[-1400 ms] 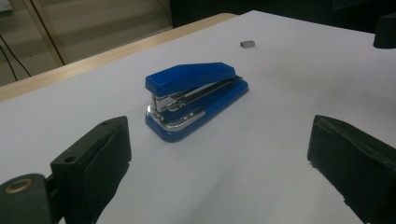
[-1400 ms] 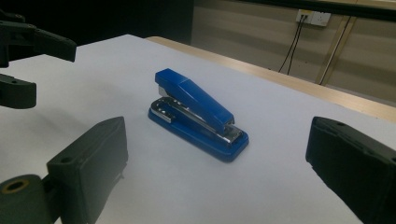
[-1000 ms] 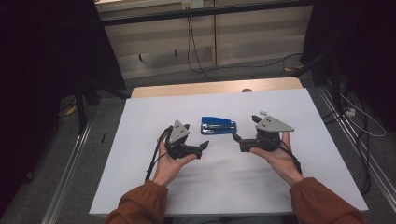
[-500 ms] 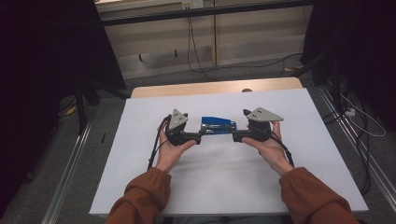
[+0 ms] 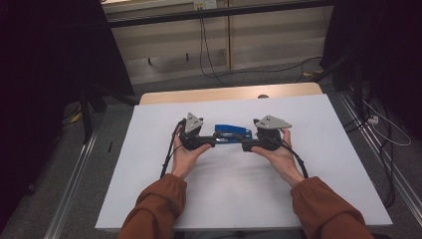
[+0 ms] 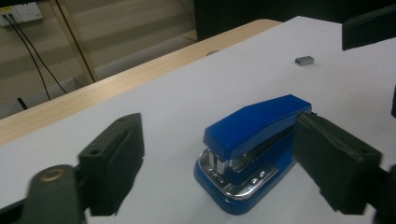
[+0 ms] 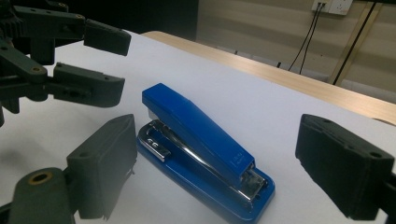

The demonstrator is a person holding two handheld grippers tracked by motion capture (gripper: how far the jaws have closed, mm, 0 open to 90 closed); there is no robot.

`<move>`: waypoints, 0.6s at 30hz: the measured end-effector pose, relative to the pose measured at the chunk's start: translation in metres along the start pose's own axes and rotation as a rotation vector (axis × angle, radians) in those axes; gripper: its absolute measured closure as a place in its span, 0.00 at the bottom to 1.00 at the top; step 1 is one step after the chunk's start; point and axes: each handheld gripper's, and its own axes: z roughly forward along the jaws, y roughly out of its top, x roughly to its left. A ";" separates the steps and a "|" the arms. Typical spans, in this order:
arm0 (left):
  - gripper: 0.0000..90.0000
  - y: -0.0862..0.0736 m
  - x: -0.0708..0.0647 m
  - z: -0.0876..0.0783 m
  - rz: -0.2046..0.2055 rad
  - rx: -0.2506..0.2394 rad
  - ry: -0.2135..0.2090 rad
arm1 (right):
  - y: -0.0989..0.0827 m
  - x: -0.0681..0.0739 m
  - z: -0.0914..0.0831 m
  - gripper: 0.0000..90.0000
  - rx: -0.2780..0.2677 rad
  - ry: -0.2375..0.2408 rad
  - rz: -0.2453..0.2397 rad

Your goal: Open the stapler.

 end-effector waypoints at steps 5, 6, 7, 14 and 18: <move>0.40 -0.001 -0.001 0.001 0.020 0.031 -0.011 | -0.002 0.000 0.001 0.14 0.022 0.009 0.008; 0.40 -0.002 -0.001 0.001 0.022 0.035 -0.034 | -0.002 0.001 0.001 0.14 0.027 0.011 0.003; 0.52 -0.003 -0.002 0.002 0.029 0.042 -0.055 | -0.003 0.001 0.002 0.13 0.036 0.012 -0.001; 0.70 -0.004 -0.002 0.004 0.000 0.059 -0.117 | -0.004 0.002 0.004 0.13 0.048 0.010 0.001; 0.83 -0.008 0.000 0.006 -0.011 0.084 -0.143 | -0.004 0.002 0.003 0.13 0.053 0.010 -0.006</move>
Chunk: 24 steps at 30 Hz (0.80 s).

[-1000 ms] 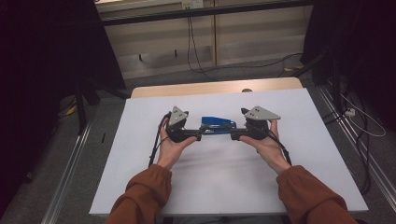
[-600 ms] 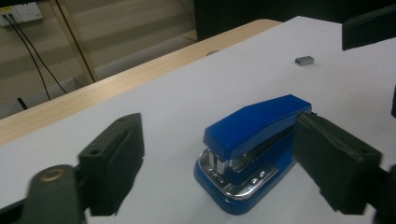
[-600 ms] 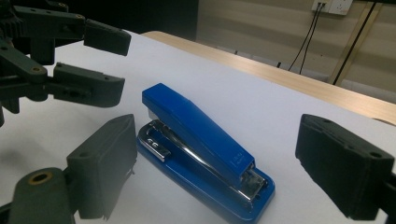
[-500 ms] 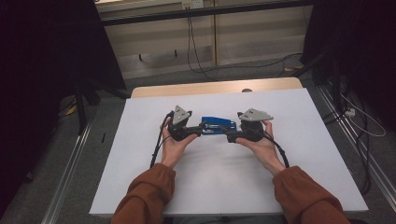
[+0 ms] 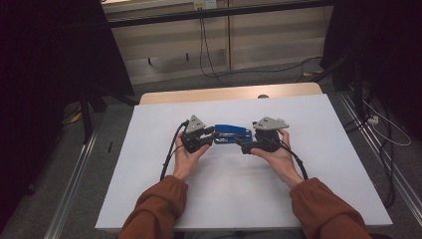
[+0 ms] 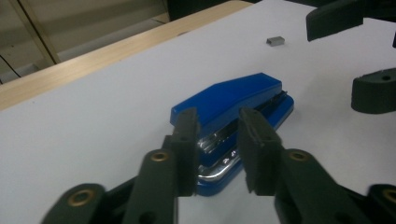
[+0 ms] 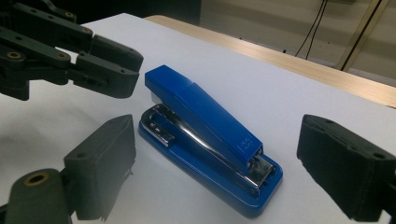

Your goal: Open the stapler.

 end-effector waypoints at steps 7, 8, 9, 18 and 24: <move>1.00 -0.003 -0.001 0.004 -0.017 0.025 -0.031 | 0.000 0.000 0.002 0.13 -0.005 0.004 -0.005; 1.00 -0.003 -0.001 0.004 -0.017 0.025 -0.031 | 0.000 0.000 0.002 0.13 -0.005 0.004 -0.005; 1.00 -0.003 -0.001 0.004 -0.007 0.030 -0.023 | 0.000 0.000 0.002 0.13 -0.007 0.003 -0.006; 1.00 -0.007 0.001 0.008 -0.034 0.047 -0.020 | -0.001 0.000 0.005 0.32 0.000 0.013 -0.015; 1.00 -0.008 0.005 0.007 -0.043 0.044 -0.011 | -0.002 0.002 0.011 0.88 0.030 0.054 -0.010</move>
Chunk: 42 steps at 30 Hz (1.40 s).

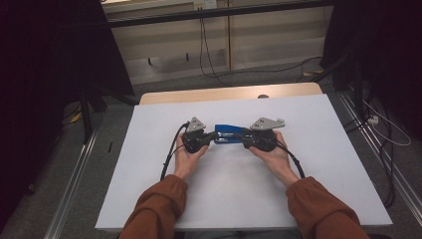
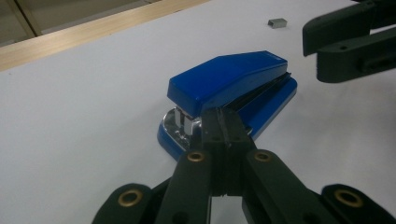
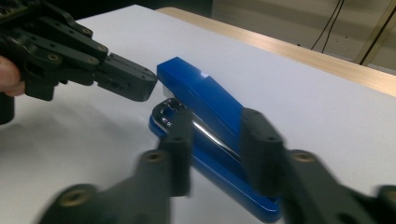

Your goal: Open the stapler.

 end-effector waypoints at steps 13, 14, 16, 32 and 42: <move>1.00 -0.002 0.003 0.001 -0.002 0.004 0.010 | 0.007 0.015 0.027 1.00 0.064 0.064 -0.067; 1.00 -0.002 0.003 0.001 0.002 0.006 0.010 | 0.007 0.015 0.027 1.00 0.064 0.064 -0.067; 1.00 -0.002 0.003 0.001 0.009 0.007 0.016 | 0.007 0.017 0.032 1.00 0.078 0.072 -0.073; 1.00 -0.006 0.011 0.003 -0.019 0.021 0.039 | 0.002 0.014 0.049 1.00 0.159 0.043 -0.097; 1.00 -0.005 0.012 0.006 -0.029 0.011 0.038 | 0.000 0.016 0.051 1.00 0.175 0.025 -0.122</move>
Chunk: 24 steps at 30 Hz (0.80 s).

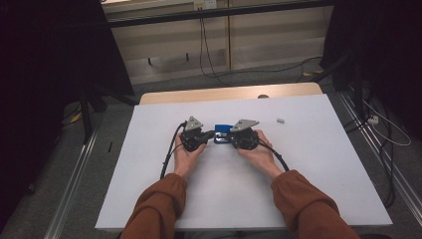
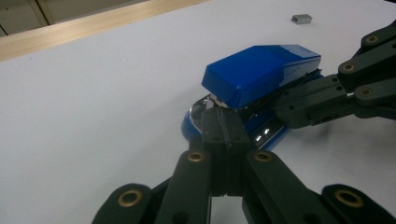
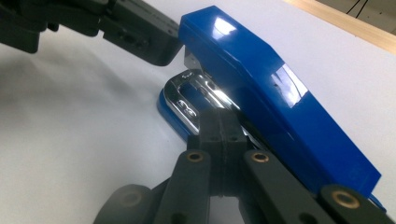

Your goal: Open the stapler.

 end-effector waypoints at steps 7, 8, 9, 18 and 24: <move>1.00 0.000 0.001 0.003 0.005 0.007 0.004 | 0.000 -0.001 0.000 1.00 0.000 0.001 0.006; 1.00 0.000 0.001 0.002 0.011 0.007 0.006 | 0.000 -0.001 0.000 1.00 0.001 0.003 0.010; 1.00 0.000 0.001 0.003 0.013 0.008 0.008 | 0.000 -0.001 0.000 1.00 0.001 0.003 0.011; 1.00 0.000 0.001 0.004 0.000 0.005 0.009 | 0.000 -0.002 0.001 1.00 0.001 -0.001 0.021; 1.00 0.002 -0.001 0.003 0.015 0.005 0.016 | 0.000 -0.002 0.000 1.00 0.001 -0.001 0.020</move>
